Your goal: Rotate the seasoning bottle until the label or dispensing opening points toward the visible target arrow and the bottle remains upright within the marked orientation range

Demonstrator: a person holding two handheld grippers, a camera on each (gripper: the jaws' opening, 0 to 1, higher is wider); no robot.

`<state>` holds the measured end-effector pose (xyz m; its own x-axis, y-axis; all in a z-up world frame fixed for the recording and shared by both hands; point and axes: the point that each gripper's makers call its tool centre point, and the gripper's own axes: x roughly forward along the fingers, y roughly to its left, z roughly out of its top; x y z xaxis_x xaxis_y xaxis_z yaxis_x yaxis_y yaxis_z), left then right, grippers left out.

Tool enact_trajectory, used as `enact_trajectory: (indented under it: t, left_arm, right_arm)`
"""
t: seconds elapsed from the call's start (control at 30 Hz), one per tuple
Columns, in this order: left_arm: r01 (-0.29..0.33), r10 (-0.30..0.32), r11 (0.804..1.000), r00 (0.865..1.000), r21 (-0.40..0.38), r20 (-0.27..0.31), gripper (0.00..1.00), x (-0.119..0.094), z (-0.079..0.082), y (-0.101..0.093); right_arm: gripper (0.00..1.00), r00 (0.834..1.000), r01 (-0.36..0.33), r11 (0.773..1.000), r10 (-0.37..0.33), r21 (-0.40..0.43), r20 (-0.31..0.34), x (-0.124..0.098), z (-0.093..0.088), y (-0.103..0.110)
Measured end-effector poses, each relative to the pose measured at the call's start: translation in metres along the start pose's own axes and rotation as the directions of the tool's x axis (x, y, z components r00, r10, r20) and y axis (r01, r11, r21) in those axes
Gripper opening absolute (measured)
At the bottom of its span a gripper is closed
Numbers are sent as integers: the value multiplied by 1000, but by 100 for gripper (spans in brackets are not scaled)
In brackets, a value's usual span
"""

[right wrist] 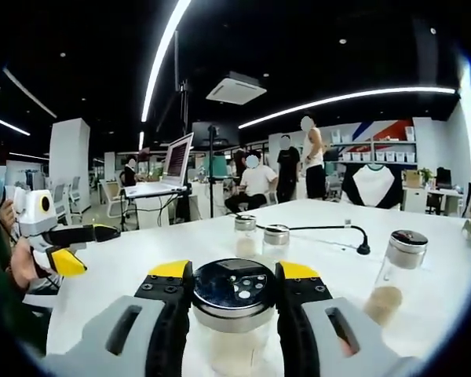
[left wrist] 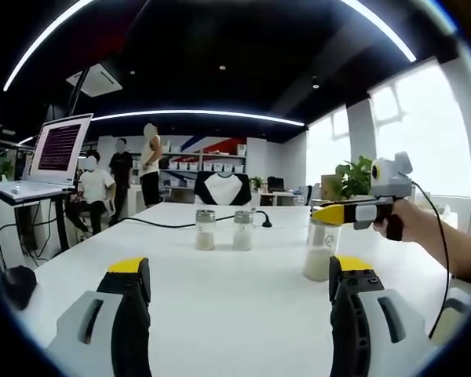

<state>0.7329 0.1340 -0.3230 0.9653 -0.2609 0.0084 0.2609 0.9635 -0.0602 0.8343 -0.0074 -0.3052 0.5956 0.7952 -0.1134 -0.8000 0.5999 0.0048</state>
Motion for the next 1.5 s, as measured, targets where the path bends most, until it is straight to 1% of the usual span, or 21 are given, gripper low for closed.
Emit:
enact_trajectory:
  t: [0.07, 0.4, 0.63, 1.0, 1.43, 1.5]
  left_arm:
    - [3, -3, 1000, 1000, -3, -9, 100, 0, -1, -1]
    - [-2, 2, 1000, 1000, -3, -8, 100, 1, -1, 2]
    - [10, -10, 1000, 1000, -11, -8, 100, 2, -1, -1]
    - [0, 0, 1000, 1000, -14, -10, 100, 3, -2, 2]
    - [-1, 1, 1000, 1000, -15, -12, 99, 4, -2, 2]
    - [-2, 2, 1000, 1000, -14, -13, 99, 4, -3, 3]
  right_arm:
    - [41, 1000, 8, 1000, -8, 1, 3, 0, 0, 0]
    - [41, 998, 63, 998, -63, 11, 6, 1, 0, -2]
    - [41, 995, 95, 995, -95, 14, 6, 2, 0, -3]
    - [41, 989, 146, 989, -147, 18, 29, 1, 1, -6]
    - [41, 981, 190, 982, -191, 22, 44, 0, 1, -9]
    - [41, 981, 188, 982, -189, 23, 48, 0, 1, -9]
